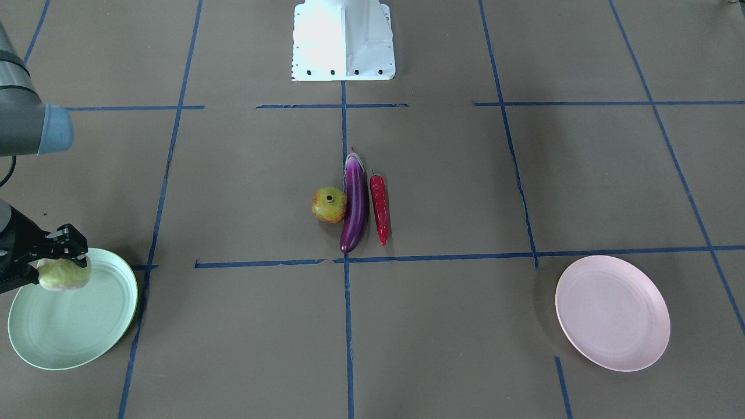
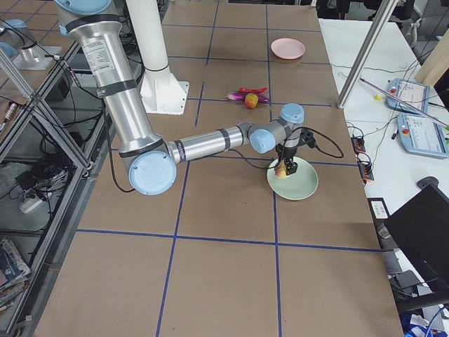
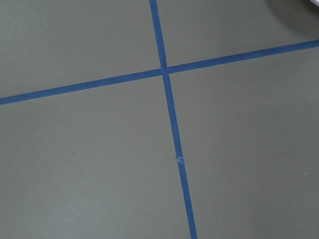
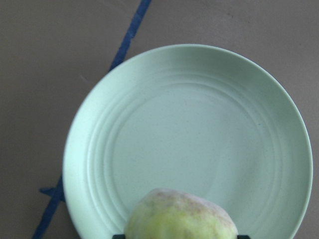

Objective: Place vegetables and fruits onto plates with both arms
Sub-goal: 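Open the right gripper to release the peach on the green plate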

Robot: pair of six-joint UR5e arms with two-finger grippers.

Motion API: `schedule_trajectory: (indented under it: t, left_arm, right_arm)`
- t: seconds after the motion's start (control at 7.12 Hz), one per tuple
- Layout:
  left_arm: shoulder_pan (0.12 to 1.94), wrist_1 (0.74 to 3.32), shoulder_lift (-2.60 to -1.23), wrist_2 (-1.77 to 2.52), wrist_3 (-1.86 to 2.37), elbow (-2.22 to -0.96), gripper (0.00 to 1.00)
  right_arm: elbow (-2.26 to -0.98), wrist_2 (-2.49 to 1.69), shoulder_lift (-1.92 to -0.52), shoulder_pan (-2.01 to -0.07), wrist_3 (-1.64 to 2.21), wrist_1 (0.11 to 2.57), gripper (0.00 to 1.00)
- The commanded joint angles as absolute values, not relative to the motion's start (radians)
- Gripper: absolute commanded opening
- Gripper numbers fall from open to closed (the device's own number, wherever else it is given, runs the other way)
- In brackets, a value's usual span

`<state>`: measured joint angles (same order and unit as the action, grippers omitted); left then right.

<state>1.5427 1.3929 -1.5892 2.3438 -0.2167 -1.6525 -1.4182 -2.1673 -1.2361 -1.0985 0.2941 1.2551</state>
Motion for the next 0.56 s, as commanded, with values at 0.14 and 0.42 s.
schedule_trajectory:
  t: [0.14, 0.42]
  left_arm:
    - [1.542, 1.393, -1.589, 2.344, -0.216, -1.658, 1.0]
    - [1.543, 1.393, -1.589, 2.344, -0.218, -1.661, 1.0]
  right_arm:
    - [-1.354, -2.174, -1.229, -1.104, 0.305, 1.227, 1.0]
    - [-1.361, -2.193, -1.2, -1.104, 0.402, 1.227, 1.0]
